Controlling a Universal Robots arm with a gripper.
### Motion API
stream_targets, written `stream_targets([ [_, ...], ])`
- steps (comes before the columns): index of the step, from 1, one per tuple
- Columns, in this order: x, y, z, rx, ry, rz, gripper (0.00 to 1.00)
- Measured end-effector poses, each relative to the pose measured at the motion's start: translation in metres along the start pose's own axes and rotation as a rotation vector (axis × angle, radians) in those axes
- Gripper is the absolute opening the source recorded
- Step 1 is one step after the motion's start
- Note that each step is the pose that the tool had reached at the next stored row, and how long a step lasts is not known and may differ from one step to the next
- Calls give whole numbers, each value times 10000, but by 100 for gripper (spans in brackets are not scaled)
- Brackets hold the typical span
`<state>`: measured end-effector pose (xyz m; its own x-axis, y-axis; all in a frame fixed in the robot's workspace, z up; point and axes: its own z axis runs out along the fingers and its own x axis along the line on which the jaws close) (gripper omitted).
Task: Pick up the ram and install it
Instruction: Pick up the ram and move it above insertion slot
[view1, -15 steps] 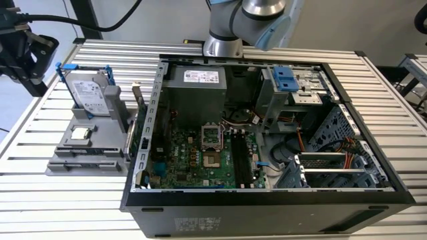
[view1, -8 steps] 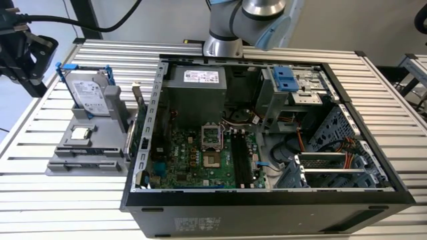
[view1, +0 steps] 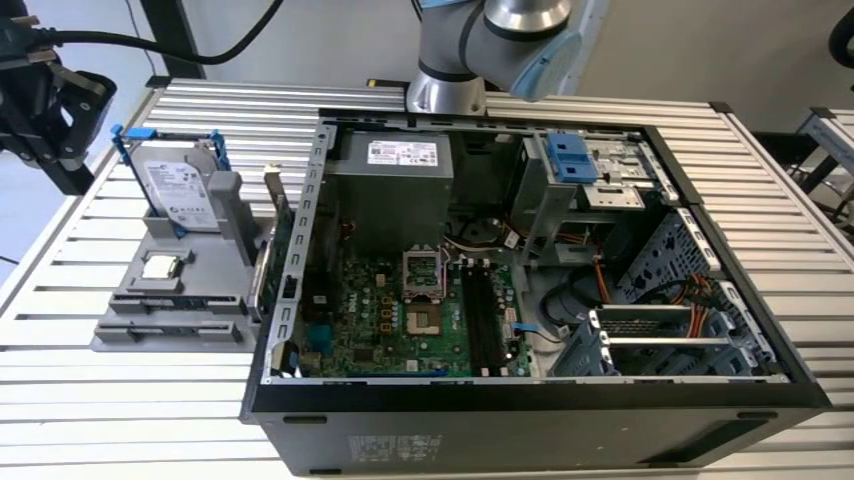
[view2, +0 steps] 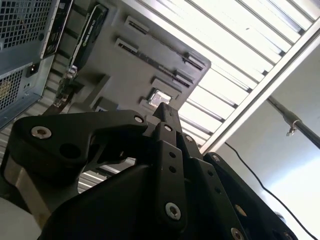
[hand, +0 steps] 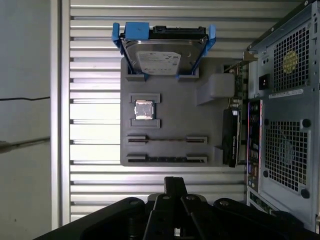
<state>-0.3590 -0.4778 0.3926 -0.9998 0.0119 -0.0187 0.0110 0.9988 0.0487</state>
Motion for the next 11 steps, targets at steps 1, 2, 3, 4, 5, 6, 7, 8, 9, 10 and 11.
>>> stream_targets([
  [1, 0, 0, 0, 0, 1, -24, 0],
  [2, 0, 0, 0, 0, 3, -61, 0],
  [3, 0, 0, 0, 1, 5, -111, 0],
  [4, 1, 0, -1, 2, 7, -171, 0],
  [5, 1, 0, -2, 4, 12, -254, 0],
  [6, 0, 0, -3, 9, 17, -348, 0],
  [7, 1, 0, -4, 17, 23, -465, 0],
  [8, 0, -1, -4, 29, 29, -586, 0],
  [9, 1, 0, -5, 41, 35, -716, 0],
  [10, 1, 0, -7, 53, 42, -843, 0],
  [11, 1, 0, -8, 62, 48, -965, 0],
])
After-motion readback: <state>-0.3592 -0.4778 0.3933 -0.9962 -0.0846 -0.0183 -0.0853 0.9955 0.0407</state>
